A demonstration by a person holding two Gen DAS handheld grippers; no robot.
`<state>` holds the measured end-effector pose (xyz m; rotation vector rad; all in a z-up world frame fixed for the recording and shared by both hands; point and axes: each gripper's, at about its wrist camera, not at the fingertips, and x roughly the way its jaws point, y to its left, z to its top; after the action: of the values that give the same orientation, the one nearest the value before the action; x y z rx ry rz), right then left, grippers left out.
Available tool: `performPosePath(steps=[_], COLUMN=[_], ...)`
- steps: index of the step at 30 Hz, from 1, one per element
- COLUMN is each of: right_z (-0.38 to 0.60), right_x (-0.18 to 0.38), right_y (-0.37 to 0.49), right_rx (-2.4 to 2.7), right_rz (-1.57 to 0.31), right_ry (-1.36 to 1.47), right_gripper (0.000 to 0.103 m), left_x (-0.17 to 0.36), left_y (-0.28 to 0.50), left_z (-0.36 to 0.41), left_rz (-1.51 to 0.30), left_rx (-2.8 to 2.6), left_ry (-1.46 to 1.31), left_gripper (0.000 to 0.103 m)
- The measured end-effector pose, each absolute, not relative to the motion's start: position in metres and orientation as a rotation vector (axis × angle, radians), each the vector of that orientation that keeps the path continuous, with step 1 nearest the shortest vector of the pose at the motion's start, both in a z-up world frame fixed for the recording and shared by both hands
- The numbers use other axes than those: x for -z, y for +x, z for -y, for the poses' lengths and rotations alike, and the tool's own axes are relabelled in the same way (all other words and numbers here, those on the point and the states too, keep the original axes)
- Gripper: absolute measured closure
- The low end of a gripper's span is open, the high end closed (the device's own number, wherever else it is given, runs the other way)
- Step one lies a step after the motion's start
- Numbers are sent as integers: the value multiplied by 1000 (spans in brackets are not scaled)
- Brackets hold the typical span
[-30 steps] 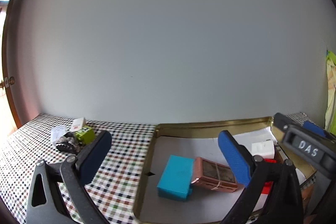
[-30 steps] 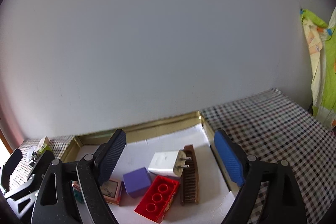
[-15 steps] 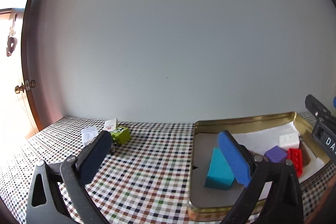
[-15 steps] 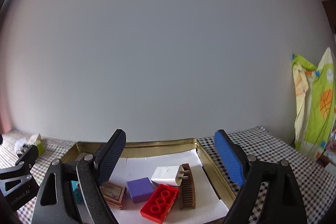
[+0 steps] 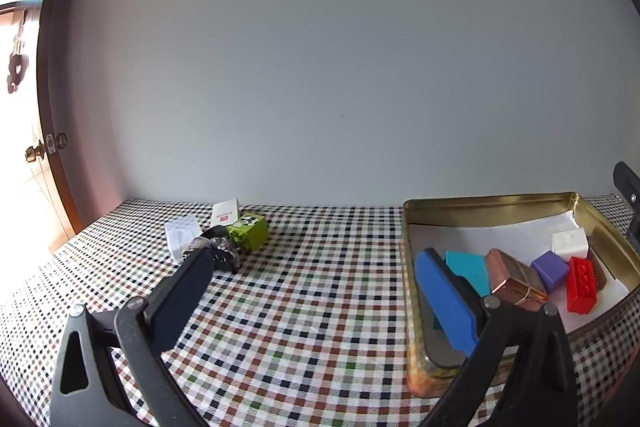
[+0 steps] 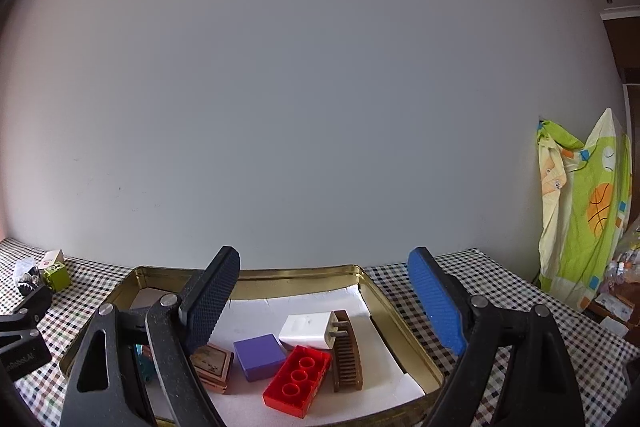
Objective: Organize rigid objects
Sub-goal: 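Withdraw both open tools from the tin toward the remaining table items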
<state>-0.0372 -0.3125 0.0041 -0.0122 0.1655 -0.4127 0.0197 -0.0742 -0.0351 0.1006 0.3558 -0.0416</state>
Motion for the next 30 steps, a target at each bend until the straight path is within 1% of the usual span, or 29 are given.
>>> performPosePath(steps=[7, 17, 30], right_z=[302, 281, 212], right_x=[-4, 0, 7], right_y=[-48, -41, -9], right_rx=[438, 403, 289], right_rz=[-152, -226, -280], right_ry=[-37, -7, 22], right_gripper=[15, 15, 15], left_x=[36, 36, 36], left_y=[21, 24, 35], left_z=[52, 15, -42], left_rz=[-359, -348, -350], left_rx=[37, -1, -67], left_ry=[112, 131, 118], left_gripper=[0, 0, 0])
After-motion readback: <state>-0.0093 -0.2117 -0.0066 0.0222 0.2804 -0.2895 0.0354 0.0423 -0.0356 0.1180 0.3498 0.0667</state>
